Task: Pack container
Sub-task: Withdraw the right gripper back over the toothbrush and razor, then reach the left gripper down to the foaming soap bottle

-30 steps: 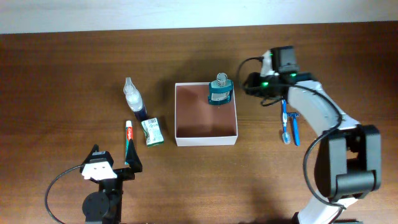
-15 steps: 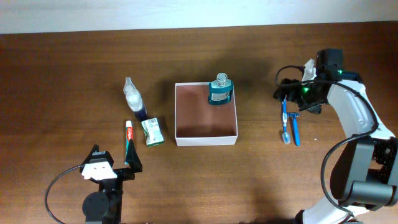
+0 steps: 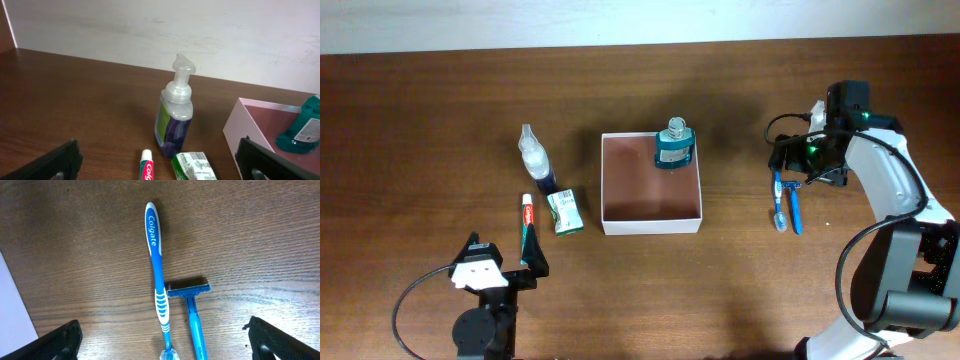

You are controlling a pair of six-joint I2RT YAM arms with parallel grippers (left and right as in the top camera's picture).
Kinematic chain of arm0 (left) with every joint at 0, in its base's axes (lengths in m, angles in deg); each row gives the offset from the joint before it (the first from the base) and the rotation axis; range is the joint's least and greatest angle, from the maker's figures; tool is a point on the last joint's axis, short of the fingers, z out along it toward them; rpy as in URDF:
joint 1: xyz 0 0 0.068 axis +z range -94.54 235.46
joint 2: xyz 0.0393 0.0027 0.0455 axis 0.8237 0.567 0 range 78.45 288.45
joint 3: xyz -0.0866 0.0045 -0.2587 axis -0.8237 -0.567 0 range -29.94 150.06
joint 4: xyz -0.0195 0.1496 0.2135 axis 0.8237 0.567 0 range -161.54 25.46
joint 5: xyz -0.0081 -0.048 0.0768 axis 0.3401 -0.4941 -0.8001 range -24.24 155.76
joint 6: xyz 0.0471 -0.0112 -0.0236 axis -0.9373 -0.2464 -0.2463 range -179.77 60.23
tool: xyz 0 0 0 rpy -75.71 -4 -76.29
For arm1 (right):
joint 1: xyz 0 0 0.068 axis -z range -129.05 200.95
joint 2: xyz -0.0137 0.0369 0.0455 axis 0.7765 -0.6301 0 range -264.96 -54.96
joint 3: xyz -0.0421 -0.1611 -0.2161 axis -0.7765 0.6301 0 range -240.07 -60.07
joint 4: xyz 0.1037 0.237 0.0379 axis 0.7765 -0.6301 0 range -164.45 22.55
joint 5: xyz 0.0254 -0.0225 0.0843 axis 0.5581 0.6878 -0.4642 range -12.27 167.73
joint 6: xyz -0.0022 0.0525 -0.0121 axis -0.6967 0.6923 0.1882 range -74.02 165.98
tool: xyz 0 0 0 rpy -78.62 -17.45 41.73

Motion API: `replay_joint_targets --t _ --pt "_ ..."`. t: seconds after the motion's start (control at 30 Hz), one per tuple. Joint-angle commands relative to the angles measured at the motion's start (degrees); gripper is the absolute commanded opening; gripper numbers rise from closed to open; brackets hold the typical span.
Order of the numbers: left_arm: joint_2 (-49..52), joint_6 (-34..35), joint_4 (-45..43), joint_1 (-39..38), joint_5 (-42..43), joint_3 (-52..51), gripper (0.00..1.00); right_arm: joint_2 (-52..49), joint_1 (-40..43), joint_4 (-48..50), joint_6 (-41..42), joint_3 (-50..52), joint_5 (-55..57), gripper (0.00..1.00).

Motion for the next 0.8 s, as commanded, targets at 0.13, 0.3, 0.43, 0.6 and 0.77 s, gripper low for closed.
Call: replay_joint_targets --t 0.13,0.3,0.43,0.6,0.77 --pt "-0.15 0.09 -0.11 0.46 0.63 -0.33 1.00 1.27 0.07 -0.15 -0.68 -0.85 1.16 0.99" --pt "-0.15 0.09 -0.11 0.46 0.61 -0.33 1.00 1.27 0.07 -0.15 -0.68 -0.85 1.16 0.99" --pt "-0.15 0.09 -0.11 0.46 0.61 -0.33 1.00 1.27 0.07 -0.15 -0.68 -0.85 1.16 0.99" --pt "-0.11 -0.90 -9.60 0.42 7.78 -0.31 1.00 1.27 0.07 -0.15 -0.68 -0.85 1.16 0.99" --pt "2.99 -3.80 -12.68 0.42 8.13 2.84 1.00 1.27 0.07 -0.15 -0.68 -0.85 1.16 0.99"
